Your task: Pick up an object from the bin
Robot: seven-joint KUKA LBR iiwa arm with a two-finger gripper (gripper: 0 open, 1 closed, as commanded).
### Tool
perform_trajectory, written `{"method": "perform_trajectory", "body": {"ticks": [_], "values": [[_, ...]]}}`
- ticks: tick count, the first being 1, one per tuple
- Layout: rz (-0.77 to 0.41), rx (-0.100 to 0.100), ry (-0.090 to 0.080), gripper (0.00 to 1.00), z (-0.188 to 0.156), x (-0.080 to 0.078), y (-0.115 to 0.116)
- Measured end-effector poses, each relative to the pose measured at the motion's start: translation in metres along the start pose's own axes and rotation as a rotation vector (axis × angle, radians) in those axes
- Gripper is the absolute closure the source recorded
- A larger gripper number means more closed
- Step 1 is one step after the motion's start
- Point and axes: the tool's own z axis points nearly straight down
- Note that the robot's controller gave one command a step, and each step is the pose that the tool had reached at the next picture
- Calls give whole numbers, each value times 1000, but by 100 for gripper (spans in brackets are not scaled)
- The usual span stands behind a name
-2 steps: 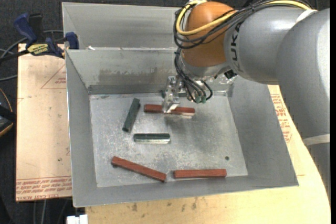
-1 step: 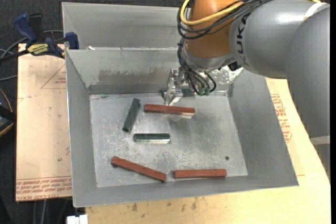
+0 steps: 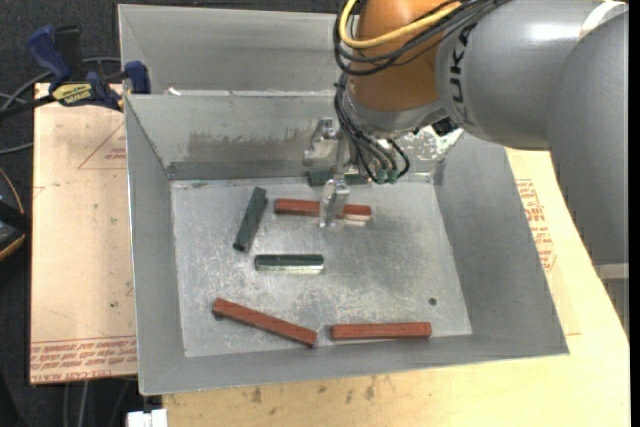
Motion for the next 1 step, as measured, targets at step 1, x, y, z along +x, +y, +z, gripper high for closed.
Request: {"method": "perform_trajectory", "body": {"ticks": [1], "values": [[0,0,0,0,0,0,0]]}}
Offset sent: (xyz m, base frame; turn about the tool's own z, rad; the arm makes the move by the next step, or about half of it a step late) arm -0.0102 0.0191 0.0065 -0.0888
